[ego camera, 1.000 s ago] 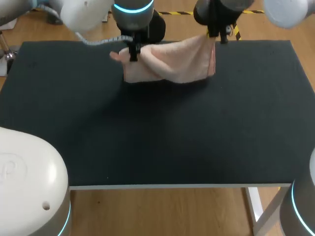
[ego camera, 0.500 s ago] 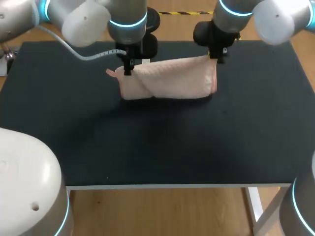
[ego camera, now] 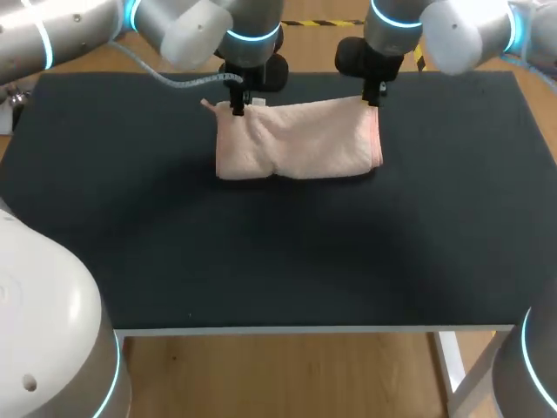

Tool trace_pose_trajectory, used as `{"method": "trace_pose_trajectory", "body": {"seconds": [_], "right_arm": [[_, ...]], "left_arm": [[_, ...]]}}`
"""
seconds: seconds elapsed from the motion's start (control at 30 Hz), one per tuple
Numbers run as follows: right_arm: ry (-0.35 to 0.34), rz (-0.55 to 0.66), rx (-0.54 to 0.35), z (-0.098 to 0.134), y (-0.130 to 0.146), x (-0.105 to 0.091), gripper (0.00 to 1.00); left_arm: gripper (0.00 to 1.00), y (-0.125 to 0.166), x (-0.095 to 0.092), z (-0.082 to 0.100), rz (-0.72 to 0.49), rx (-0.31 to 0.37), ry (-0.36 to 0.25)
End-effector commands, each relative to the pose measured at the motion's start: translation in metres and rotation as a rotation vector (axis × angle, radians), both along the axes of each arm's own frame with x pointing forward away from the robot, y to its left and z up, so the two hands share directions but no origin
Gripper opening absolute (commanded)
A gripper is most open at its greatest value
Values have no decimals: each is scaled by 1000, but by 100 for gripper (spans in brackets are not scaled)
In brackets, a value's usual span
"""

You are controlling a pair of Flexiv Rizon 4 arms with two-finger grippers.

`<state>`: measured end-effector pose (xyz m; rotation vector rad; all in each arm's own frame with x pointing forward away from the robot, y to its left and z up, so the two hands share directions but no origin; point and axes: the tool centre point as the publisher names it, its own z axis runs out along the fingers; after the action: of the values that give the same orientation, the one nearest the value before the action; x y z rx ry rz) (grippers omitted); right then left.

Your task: Fold the towel

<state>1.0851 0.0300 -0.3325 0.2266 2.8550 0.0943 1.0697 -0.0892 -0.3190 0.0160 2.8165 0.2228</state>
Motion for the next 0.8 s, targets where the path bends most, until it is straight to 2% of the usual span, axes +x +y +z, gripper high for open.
{"method": "trace_pose_trajectory", "body": {"seconds": [0.03, 0.07, 0.1, 0.13, 0.17, 0.23, 0.4, 0.57, 0.7, 0.8], "right_arm": [[34, -12, -8, -10, 4, 20, 0], [22, -22, -7, -11, 4, 22, 0], [9, -26, 0, -11, 4, 24, 2], [4, -43, 9, -10, 3, 25, 48], [-6, -70, 17, -10, 2, 26, 100], [-38, -67, 39, -6, 0, 25, 100], [-94, -98, 74, 4, -10, 17, 100], [-117, -110, 66, 12, -22, 14, 100], [-138, -69, 44, 19, -22, 7, 100], [-138, -47, 24, 20, -20, 2, 100]], "left_arm": [[0, 0, 33, -15, 11, 8, 87], [0, 1, 35, -16, 12, 8, 88], [9, 3, 36, -17, 11, 1, 87], [75, 4, 38, -18, -1, -22, 87], [100, 6, 39, -19, -9, -30, 90], [100, 8, 37, -20, -30, -43, 77], [100, 17, 20, -20, -59, -123, 94], [100, 36, -6, -14, -38, -359, 67], [100, 43, -29, -15, -14, -503, 67], [100, 47, -44, -17, 15, -584, 57]]}}
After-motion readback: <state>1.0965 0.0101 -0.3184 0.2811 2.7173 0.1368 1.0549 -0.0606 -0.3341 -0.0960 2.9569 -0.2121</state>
